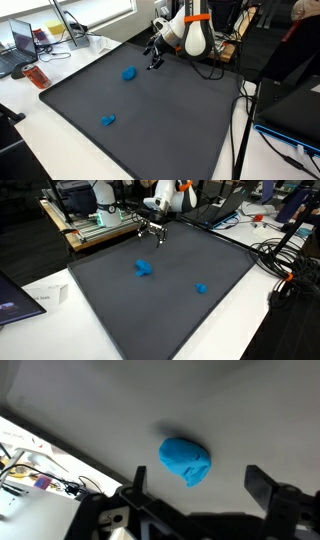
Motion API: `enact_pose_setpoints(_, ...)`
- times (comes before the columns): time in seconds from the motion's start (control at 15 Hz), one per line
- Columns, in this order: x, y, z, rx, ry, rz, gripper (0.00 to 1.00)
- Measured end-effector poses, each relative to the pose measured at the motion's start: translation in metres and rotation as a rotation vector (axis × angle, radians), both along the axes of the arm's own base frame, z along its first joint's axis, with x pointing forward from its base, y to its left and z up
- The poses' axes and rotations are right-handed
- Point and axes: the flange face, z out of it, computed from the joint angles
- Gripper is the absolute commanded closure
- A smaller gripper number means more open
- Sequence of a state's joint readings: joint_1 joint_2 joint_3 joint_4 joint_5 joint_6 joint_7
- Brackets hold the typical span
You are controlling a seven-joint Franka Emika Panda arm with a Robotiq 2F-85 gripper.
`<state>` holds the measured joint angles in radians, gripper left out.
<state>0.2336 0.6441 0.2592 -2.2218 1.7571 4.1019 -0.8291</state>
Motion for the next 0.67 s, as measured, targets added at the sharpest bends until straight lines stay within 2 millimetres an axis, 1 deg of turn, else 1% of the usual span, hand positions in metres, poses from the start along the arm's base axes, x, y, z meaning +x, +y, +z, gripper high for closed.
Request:
enact_pose_setpoints(0.33, -0.015, -0.023, 0.009, 0.046, -0.008, 0.144, 0.00)
enact_pose_setpoints(0.67, -0.024, -0.044, 0.022, 0.095, -0.013, 0.268, 0.00)
